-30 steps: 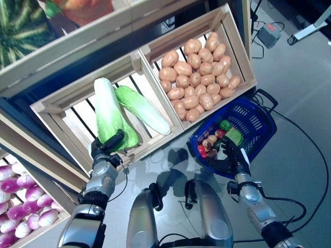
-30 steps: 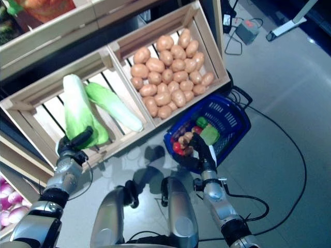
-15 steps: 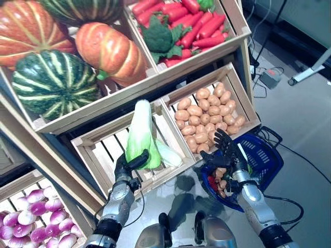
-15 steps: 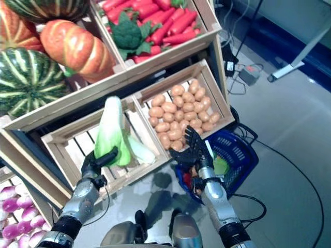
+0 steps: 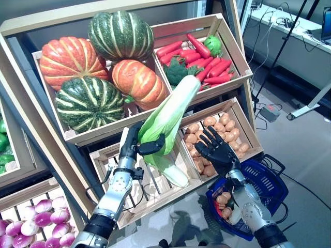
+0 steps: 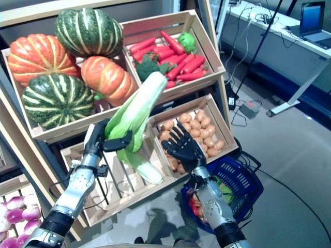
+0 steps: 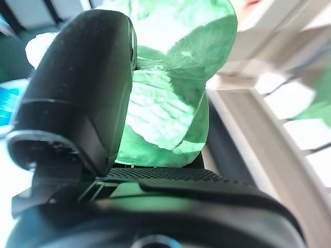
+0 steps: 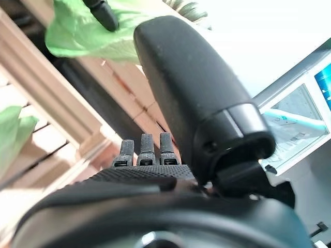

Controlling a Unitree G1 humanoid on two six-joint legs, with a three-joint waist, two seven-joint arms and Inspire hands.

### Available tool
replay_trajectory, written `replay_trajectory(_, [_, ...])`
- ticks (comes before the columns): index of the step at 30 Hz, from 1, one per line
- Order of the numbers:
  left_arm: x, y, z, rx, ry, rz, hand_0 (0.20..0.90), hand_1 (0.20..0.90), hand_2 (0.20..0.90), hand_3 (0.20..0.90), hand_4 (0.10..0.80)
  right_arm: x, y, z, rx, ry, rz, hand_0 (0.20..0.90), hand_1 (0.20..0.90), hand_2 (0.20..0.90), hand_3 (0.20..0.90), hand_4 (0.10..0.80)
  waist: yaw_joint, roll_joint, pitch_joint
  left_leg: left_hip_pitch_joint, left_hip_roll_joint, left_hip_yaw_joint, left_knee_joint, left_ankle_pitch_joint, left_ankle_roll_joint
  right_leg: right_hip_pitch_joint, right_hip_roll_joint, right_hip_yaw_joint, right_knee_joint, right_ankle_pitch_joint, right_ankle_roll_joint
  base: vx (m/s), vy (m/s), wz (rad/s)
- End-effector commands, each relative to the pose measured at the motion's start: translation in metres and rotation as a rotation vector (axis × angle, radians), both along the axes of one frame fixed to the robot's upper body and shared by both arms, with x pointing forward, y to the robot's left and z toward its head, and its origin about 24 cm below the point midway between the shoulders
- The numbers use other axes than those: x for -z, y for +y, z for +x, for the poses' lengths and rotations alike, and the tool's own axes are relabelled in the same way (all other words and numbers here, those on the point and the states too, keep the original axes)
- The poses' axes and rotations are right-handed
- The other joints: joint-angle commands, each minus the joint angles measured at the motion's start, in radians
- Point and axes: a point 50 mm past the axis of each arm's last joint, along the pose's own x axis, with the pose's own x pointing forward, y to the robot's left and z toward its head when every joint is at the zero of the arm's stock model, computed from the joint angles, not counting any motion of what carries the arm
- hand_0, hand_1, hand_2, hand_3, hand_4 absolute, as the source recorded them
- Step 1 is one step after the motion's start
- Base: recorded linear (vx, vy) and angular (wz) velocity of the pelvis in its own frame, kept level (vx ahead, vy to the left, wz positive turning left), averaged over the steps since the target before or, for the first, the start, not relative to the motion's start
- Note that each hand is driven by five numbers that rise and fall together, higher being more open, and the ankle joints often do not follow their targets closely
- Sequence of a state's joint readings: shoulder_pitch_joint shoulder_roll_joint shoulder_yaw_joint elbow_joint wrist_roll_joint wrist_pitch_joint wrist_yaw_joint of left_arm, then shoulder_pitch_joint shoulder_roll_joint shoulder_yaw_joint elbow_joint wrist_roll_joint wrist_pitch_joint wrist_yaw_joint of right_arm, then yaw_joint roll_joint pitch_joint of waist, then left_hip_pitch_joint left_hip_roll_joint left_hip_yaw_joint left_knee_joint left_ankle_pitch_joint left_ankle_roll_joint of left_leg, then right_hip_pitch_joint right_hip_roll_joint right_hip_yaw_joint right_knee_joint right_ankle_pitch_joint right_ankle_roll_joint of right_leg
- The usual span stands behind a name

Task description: Put vegetables into the basket

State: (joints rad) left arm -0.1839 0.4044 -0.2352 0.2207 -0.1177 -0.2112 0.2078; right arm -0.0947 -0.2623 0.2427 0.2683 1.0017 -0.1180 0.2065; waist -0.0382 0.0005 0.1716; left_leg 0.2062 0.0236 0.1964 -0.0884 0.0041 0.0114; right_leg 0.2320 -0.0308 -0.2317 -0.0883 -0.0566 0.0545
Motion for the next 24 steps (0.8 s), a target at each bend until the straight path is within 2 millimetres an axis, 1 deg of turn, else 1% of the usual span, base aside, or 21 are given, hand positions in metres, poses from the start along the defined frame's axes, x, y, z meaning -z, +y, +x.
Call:
replay_trajectory(1, [-0.065,-0.023,0.018,0.151,-0.344,0.065,0.300,0.300,0.300,0.300,0.400,-0.044,0.006,0.025,-0.022,-0.234,0.176,0.900,0.900,0.900,0.900,0.800,0.003,-0.013,-0.101,0.018,-0.010,0.004,0.001,-0.091,-0.008,-0.008,-0.002,-0.013,0.001,-0.008,-0.021,0.000,0.000,0.00])
replay_trajectory(4, [-0.066,-0.025,0.015,0.177,-0.367,0.101,0.300,0.300,0.300,0.300,0.400,-0.045,0.005,0.026,-0.028,-0.225,0.228,0.900,0.900,0.900,0.900,0.800,0.008,-0.016,-0.107,0.016,-0.010,0.004,0.001,-0.095,-0.005,-0.012,-0.002,-0.012,0.001,-0.005,-0.018,-0.008,-0.001,0.01])
replay_trajectory(7, [-0.067,-0.026,0.014,0.196,-0.379,0.117,0.300,0.300,0.300,0.300,0.400,-0.044,0.005,0.027,-0.026,-0.212,0.244,0.900,0.900,0.900,0.900,0.800,0.009,-0.017,-0.109,0.016,-0.010,0.005,0.001,-0.097,-0.005,-0.013,-0.002,-0.012,0.001,-0.005,-0.017,0.000,0.000,0.00])
replay_trajectory(9, [-0.069,-0.029,0.012,0.212,-0.407,0.164,0.300,0.300,0.300,0.300,0.400,-0.043,0.004,0.027,-0.025,-0.208,0.276,0.900,0.900,0.900,0.900,0.800,0.011,-0.018,-0.110,0.014,-0.010,0.006,0.001,-0.098,-0.004,-0.015,-0.003,-0.012,0.001,-0.003,-0.016,-0.015,0.000,0.00])
replay_trajectory(13, [-0.070,-0.029,0.012,0.225,-0.410,0.187,0.300,0.300,0.300,0.300,0.400,-0.048,0.002,0.028,-0.025,-0.246,0.299,0.900,0.900,0.900,0.900,0.800,0.012,-0.018,-0.111,0.013,-0.010,0.006,0.001,-0.099,-0.003,-0.017,-0.002,-0.010,0.001,-0.003,-0.015,0.000,0.000,0.00])
replay_trajectory(24, [-0.073,-0.021,0.011,0.227,-0.430,0.282,0.300,0.300,0.300,0.300,0.400,-0.090,-0.010,0.029,-0.059,-0.499,0.324,0.900,0.900,0.900,0.900,0.800,0.014,-0.020,-0.101,0.005,-0.014,0.001,0.001,-0.102,-0.001,-0.026,-0.004,-0.007,0.001,0.000,-0.011,0.000,0.000,0.00])
